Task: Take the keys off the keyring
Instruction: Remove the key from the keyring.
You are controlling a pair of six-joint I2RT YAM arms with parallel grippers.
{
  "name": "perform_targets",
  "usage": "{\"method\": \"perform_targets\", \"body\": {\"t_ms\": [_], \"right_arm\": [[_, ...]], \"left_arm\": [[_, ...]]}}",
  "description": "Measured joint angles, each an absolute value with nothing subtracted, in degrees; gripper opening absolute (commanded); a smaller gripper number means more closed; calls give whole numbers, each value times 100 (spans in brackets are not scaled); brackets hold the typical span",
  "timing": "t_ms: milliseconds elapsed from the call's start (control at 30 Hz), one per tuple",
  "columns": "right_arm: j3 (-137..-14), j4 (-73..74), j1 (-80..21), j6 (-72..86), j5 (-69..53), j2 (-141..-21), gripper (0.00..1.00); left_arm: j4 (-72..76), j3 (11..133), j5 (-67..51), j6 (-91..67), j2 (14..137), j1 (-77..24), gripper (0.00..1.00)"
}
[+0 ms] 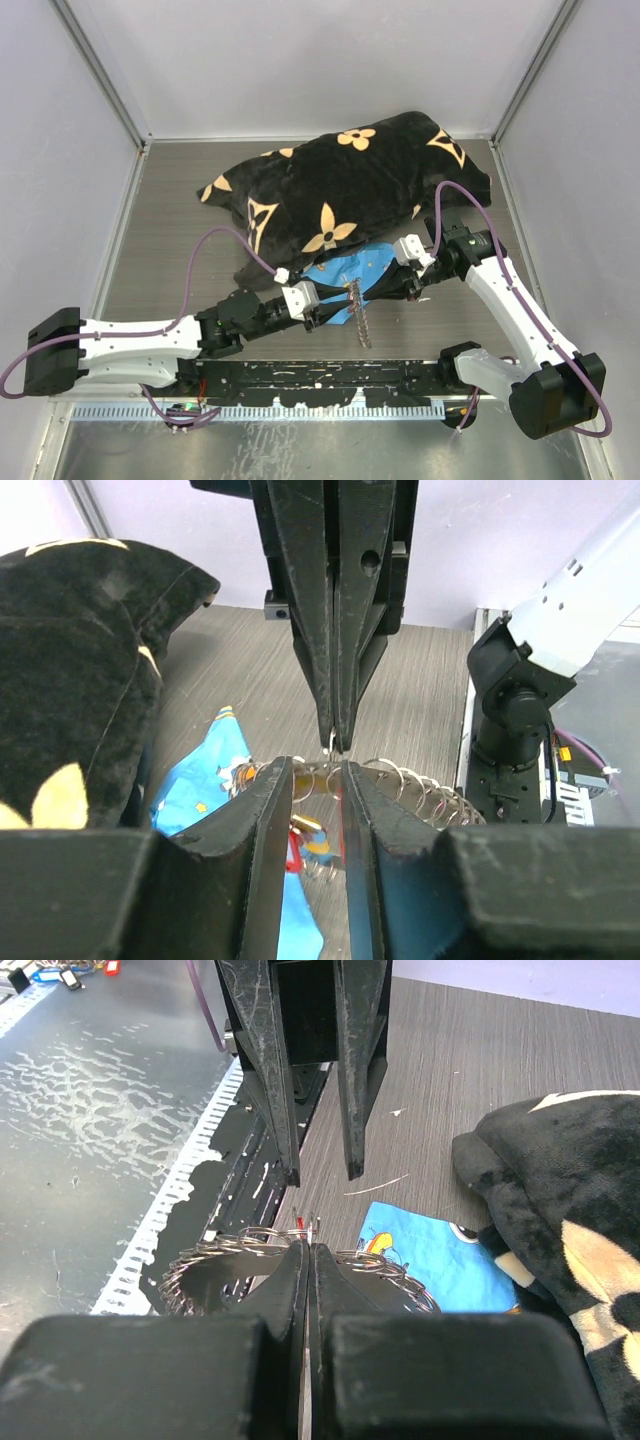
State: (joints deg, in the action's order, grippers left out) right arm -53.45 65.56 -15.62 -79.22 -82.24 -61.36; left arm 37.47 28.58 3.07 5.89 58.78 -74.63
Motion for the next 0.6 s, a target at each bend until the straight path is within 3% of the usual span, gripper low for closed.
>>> {"method": "perform_targets", "body": {"t_ms": [600], "right_arm": [[-5339,6556,-1555,-7926,-8265,-6136,1]], "left_arm": [[4051,2995,-104,338,6394,-7323,21]]}}
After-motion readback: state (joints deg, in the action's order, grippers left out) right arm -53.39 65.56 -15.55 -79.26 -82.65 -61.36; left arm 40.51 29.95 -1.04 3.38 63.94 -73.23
